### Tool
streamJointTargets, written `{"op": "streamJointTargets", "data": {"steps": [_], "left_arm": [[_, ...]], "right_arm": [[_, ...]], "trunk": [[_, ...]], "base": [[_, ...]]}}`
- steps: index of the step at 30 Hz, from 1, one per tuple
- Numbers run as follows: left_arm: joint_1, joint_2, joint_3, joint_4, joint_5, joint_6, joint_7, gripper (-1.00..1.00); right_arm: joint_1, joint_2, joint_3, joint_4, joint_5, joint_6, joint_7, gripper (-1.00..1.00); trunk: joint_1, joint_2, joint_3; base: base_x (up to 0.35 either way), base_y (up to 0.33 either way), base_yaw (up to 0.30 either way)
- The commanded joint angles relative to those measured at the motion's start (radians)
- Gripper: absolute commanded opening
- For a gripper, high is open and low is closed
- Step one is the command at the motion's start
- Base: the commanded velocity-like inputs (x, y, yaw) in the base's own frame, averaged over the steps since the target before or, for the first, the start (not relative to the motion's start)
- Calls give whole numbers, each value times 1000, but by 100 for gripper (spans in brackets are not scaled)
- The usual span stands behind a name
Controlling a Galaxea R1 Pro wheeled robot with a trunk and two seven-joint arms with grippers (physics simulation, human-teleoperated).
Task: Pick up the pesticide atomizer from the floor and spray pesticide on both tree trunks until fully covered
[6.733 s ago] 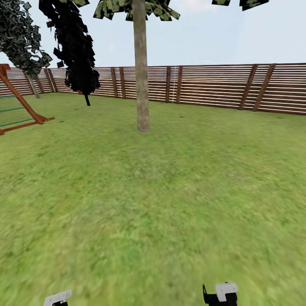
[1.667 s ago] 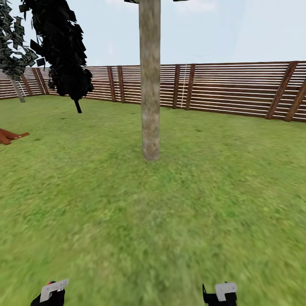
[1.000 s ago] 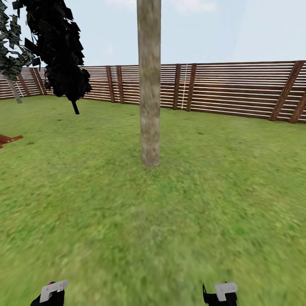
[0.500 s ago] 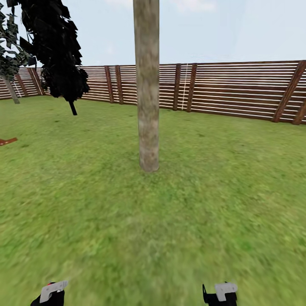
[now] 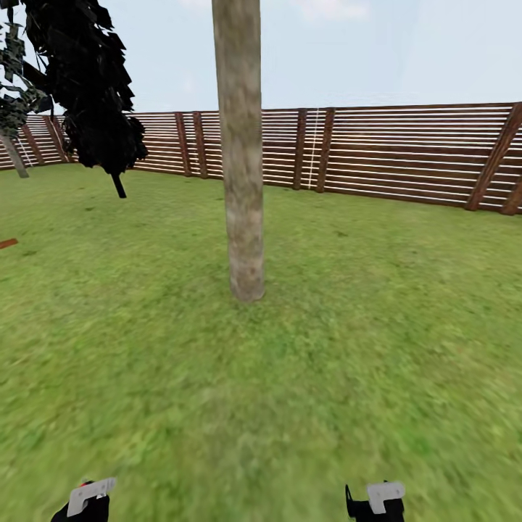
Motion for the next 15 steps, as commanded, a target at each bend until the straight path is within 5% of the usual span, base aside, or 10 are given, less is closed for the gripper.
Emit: {"op": "streamJointTargets", "data": {"steps": [1,15], "left_arm": [[0,0,9,1,-7,-4,-5,-100],[0,1,9,1,-7,-4,-5,-100]], "right_arm": [[-1,-2,-5,1,11,-2,-6,100],[-1,-2,-5,1,11,-2,-8,100]], "trunk": [[0,0,-1],[0,0,-1]], "base": [[279,-164,0],[280,-149,0]]}}
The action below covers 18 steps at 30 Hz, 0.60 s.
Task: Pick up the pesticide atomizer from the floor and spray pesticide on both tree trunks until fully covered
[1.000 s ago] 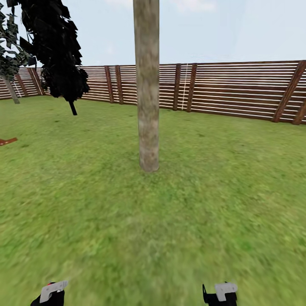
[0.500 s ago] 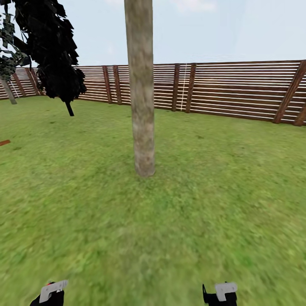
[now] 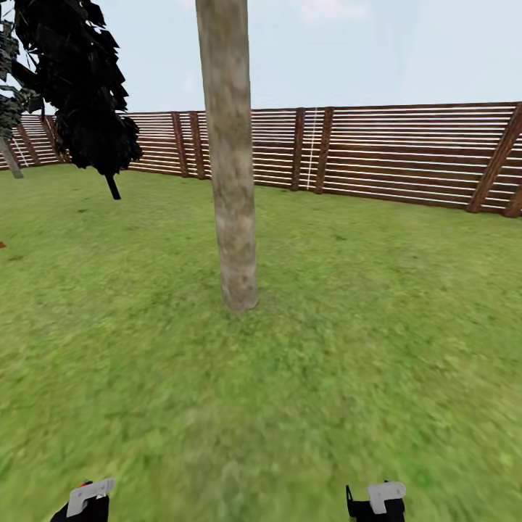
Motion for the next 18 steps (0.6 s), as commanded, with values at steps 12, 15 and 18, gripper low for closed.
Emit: {"op": "streamJointTargets", "data": {"steps": [12,15,18], "left_arm": [[-6,1,-37,-7,-82,-2,-26,-100],[-17,11,-163,-15,-248,1,-213,-100],[-59,27,-214,-79,-369,3,-487,-100]], "right_arm": [[-1,5,29,-29,35,36,22,100],[-1,5,107,-249,135,94,305,100],[-23,4,119,-456,182,261,719,100]], "trunk": [[0,0,-1],[0,0,-1],[0,0,-1]], "base": [[176,-7,0],[1,0,0],[0,0,0]]}}
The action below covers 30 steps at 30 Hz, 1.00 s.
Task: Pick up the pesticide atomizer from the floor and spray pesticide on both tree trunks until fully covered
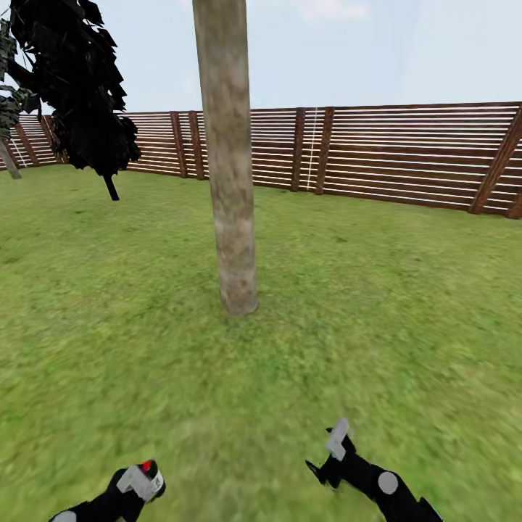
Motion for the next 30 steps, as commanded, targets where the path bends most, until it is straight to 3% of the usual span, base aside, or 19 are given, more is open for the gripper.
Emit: {"op": "streamJointTargets", "data": {"steps": [1,3,5,7,9,14,15,19,22,23,29,30], "left_arm": [[-30,2,-3,-34,-71,11,-109,-100],[-89,-6,-11,-77,-156,72,-269,-100],[-139,-14,-16,-104,-210,138,-383,-100],[-167,-25,-39,-126,-256,171,-453,-100],[-173,-28,-118,-131,-273,182,-471,-100],[-173,-63,-153,-131,-278,184,-470,-100],[-173,-76,-155,-131,-287,184,-470,-100],[-173,-111,-157,-132,-321,184,-470,-100],[-174,-151,-163,-134,-348,185,-469,-100],[-174,-159,-165,-134,-355,185,-468,-100],[-175,-200,-175,-134,-365,184,-462,-100],[-175,-204,-191,-134,-365,185,-460,-100]], "right_arm": [[-19,0,-7,-54,27,29,118,100],[-52,0,-6,-110,57,55,236,100],[-71,3,-4,-135,90,63,294,100],[-80,9,-3,-146,112,66,357,100],[-82,13,-3,-148,116,67,414,100],[-82,57,-3,-146,123,68,435,100],[-82,61,-3,-145,124,68,437,-100],[-82,82,6,-148,126,69,456,-100],[-82,125,111,-151,124,70,460,-100],[-82,133,122,-152,123,70,460,-100],[-83,156,133,-155,120,69,460,-100],[-83,156,134,-159,120,69,460,-100]], "trunk": [[0,0,-1],[0,0,-1],[0,0,-1],[0,0,-1],[0,0,-1],[0,0,-1],[0,0,-1],[0,0,-1],[0,0,-1],[0,0,-1],[0,0,-1],[0,0,-1]], "base": [[0,0,0],[0,0,0],[0,0,0],[0,0,0],[0,0,0],[0,0,0],[0,0,0],[0,0,0],[0,0,0],[0,0,0],[0,0,0],[0,0,0]]}}
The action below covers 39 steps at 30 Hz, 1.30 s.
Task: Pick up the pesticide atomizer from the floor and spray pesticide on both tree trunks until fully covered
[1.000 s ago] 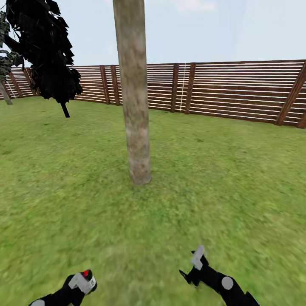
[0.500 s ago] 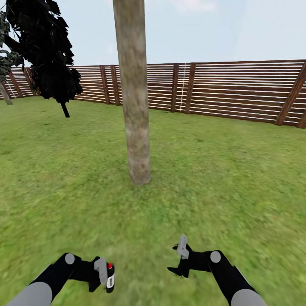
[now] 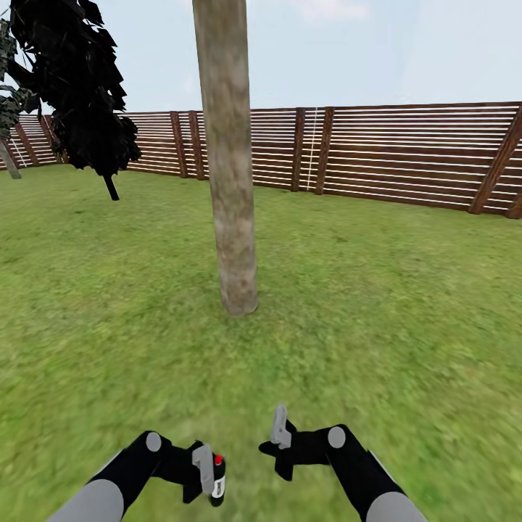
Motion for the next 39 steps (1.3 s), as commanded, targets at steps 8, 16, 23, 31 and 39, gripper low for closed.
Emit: {"op": "streamJointTargets", "data": {"steps": [8,16,23,31,39], "left_arm": [[-1,-39,-23,-2,-8,-4,55,-100],[-2,-68,-21,-3,4,-4,60,-100],[-2,-90,-20,-2,10,-5,109,-100],[-1,-121,-18,-2,12,-7,101,-100],[-1,-133,-17,-1,20,-9,99,-100]], "right_arm": [[-1,1,-1,-18,5,-4,2,-100],[-1,1,-1,-18,6,-6,2,-100],[-1,1,-1,-19,6,-5,2,-100],[-1,1,-1,-19,6,-6,2,-100],[-1,1,-1,-19,6,-6,2,-100]], "trunk": [[0,0,-1],[0,0,-1],[0,0,-1],[0,0,-1],[0,0,-1]], "base": [[0,0,0],[0,0,0],[0,0,0],[0,0,0],[0,0,0]]}}
